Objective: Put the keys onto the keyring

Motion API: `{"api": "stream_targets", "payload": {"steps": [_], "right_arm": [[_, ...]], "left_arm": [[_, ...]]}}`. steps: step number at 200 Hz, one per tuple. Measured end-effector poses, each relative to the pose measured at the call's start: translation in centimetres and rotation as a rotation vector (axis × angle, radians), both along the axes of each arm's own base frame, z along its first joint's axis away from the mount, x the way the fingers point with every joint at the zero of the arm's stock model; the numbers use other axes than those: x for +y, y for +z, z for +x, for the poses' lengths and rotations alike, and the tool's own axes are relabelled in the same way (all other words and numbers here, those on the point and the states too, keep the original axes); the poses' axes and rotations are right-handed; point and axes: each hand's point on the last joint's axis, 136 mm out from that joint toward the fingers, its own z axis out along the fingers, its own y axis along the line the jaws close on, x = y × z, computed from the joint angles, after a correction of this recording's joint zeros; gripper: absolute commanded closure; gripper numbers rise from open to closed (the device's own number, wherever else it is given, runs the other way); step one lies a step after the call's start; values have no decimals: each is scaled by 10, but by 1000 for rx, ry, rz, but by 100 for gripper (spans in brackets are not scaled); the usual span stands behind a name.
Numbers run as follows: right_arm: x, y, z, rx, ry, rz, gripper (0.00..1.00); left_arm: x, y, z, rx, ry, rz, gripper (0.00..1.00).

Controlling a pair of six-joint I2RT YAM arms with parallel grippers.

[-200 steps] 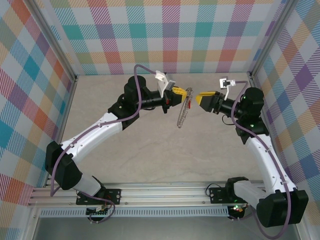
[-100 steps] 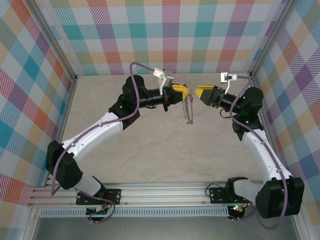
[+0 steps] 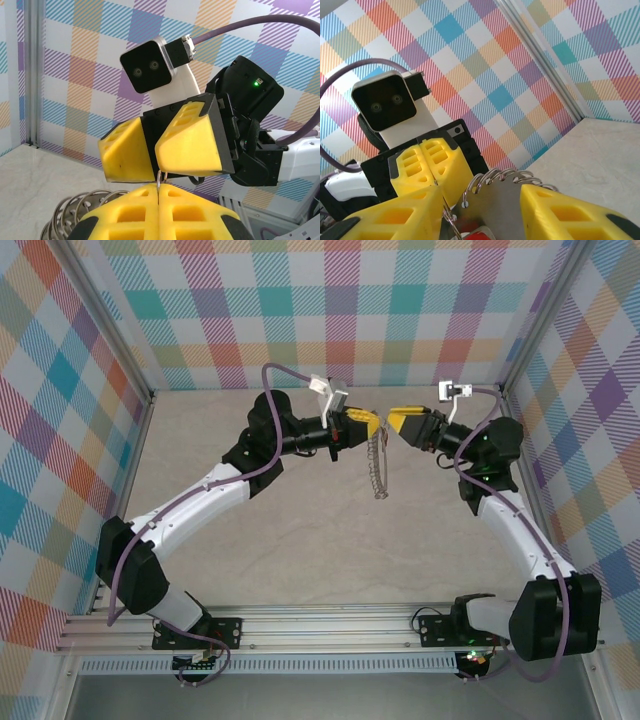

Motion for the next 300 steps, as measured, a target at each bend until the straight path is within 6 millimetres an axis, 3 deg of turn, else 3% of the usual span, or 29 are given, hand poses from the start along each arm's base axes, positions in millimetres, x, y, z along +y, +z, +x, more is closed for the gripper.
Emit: {"api": "stream_targets", "payload": {"steps": [90,161,199,222,244,300], "right_arm": [[10,0,-12,-11,68,-7,70],[11,-4,-14,-22,63,-15,100],[9,-5,-16,-36,42,-34,100],[9,-13,-15,-19,24,-65,100],[10,-22,-14,10,20,-108,100],[10,-24,-14,-5,9,-223,100]], "left_arm": [[-4,-10,5,24,1,12,100],[-5,-9,5,38,-9,2,100],[-5,-11,5,43,-8,7,100],[-5,-20,7,59,1,41,80],[-1,-27,13,55,33,86,67],[25,-12,16,11,43,172,56]]}}
